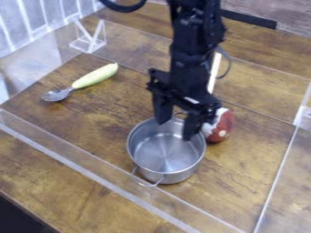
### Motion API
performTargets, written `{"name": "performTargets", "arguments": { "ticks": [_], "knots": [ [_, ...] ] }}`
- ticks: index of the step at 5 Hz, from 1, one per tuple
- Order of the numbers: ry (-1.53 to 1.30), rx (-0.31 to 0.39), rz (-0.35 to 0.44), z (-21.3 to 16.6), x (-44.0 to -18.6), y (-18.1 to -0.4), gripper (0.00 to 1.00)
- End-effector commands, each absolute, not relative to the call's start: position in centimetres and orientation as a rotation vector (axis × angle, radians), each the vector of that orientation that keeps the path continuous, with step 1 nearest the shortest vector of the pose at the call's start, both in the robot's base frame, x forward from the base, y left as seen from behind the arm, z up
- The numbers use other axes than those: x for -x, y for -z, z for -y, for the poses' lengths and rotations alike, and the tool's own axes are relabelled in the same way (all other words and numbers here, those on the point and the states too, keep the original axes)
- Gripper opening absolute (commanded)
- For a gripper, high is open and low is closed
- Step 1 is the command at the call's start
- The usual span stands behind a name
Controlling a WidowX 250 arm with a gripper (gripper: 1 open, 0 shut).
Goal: Remove the mushroom from the silver pot and put it on the table
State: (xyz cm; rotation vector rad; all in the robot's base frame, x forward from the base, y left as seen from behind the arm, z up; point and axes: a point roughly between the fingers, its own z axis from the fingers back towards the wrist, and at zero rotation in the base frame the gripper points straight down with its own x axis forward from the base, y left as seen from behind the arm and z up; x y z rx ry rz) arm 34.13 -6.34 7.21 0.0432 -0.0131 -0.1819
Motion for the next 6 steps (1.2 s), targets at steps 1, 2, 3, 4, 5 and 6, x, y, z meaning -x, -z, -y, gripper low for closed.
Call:
{"name": "performTargets", "arguments": {
  "ticks": [1, 2, 3, 4, 5, 6],
  "knots": [
    [0.259, -0.024, 0.132, 9.1, -35.4, -10.2, 1.00],
    [0.327, -0.012, 0.144, 10.5, -36.6, -9.3, 1.00],
    [0.391, -0.003, 0.144, 9.5, -37.4, -8.5, 1.00],
    [0.441, 0.003, 0.139, 8.6, -37.8, -7.9, 1.00],
    [0.423, 0.002, 0.138, 7.3, -39.2, -7.0, 1.00],
    [0.401, 0.003, 0.136, 6.1, -40.4, -6.6, 1.00]
  ]
}}
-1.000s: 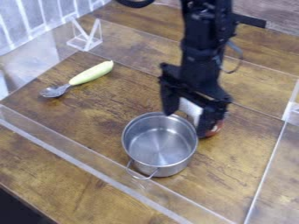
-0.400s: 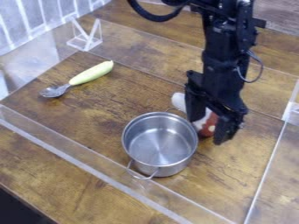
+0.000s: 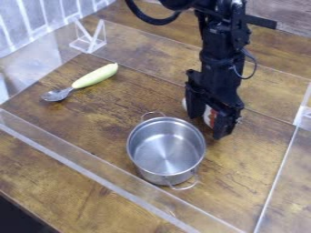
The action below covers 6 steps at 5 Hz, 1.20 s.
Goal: Remove the mushroom from the silver pot and put it on the table
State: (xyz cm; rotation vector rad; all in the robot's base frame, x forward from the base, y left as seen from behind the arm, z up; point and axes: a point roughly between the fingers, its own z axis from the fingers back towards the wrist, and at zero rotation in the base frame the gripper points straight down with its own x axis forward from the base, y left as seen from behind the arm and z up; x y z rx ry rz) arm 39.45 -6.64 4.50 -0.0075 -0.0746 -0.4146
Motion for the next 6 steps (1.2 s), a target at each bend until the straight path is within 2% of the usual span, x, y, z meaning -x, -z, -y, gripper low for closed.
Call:
{"name": "performTargets", "arguments": {
  "ticks": [1, 3, 5, 6],
  "knots": [
    [0.367, 0.007, 0.138, 5.1, -41.4, -6.6, 1.00],
    [0.340, 0.012, 0.140, 6.0, -41.3, -7.0, 1.00],
    [0.410, 0.021, 0.143, 7.5, -41.0, -6.4, 1.00],
    [0.434, 0.026, 0.140, 6.7, -40.9, -6.6, 1.00]
  ]
}}
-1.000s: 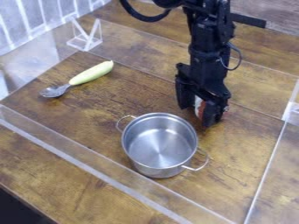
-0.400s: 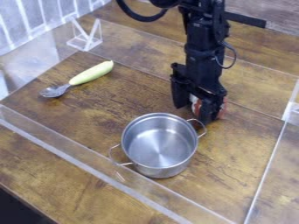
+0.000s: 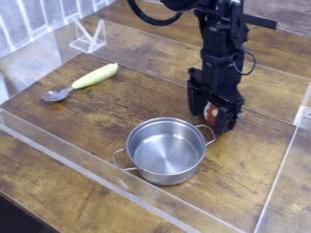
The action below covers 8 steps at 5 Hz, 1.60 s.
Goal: Remove the mushroom from the silver pot and put it on the table
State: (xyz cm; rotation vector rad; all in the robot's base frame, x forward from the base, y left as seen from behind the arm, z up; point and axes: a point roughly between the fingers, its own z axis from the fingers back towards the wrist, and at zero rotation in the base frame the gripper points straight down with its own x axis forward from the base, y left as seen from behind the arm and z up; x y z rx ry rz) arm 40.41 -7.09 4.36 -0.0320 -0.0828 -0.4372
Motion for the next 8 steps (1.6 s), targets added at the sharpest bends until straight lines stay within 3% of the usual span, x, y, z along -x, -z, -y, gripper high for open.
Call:
{"name": "performTargets", "arguments": {
  "ticks": [1, 3, 4, 5, 6, 7, 8],
  "knots": [
    [0.439, 0.033, 0.136, 5.7, -40.7, -7.4, 1.00],
    [0.315, 0.026, 0.137, 4.2, -41.9, -9.5, 1.00],
    [0.371, 0.030, 0.132, 4.4, -42.5, -8.1, 1.00],
    [0.369, 0.031, 0.133, 4.9, -42.7, -7.9, 0.00],
    [0.369, 0.030, 0.136, 4.8, -42.3, -6.7, 0.00],
    [0.369, 0.008, 0.166, 4.5, -41.9, -7.9, 0.00],
    [0.391, -0.009, 0.199, 3.5, -41.6, -10.8, 0.00]
  ]
}}
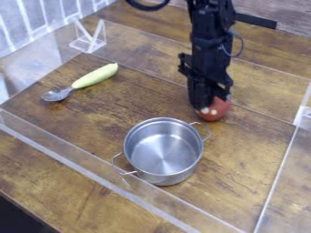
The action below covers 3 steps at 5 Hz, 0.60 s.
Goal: Remove the mushroom from the silver pot and put it on the table
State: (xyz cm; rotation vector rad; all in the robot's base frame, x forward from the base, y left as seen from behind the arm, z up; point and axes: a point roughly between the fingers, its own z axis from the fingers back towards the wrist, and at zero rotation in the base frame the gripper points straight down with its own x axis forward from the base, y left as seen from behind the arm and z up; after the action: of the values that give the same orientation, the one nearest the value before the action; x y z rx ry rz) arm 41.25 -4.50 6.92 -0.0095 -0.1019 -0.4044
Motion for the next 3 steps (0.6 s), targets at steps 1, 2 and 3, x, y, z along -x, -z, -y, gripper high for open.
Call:
{"name": "performTargets", "arguments": {
  "ticks": [1, 2, 3],
  "knots": [
    [0.410, -0.042, 0.242, 2.3, -41.1, -14.5, 0.00],
    [0.408, -0.082, 0.278, 1.2, -40.7, -17.5, 0.00],
    [0.405, -0.107, 0.301, 0.2, -40.0, -18.5, 0.00]
  ]
}}
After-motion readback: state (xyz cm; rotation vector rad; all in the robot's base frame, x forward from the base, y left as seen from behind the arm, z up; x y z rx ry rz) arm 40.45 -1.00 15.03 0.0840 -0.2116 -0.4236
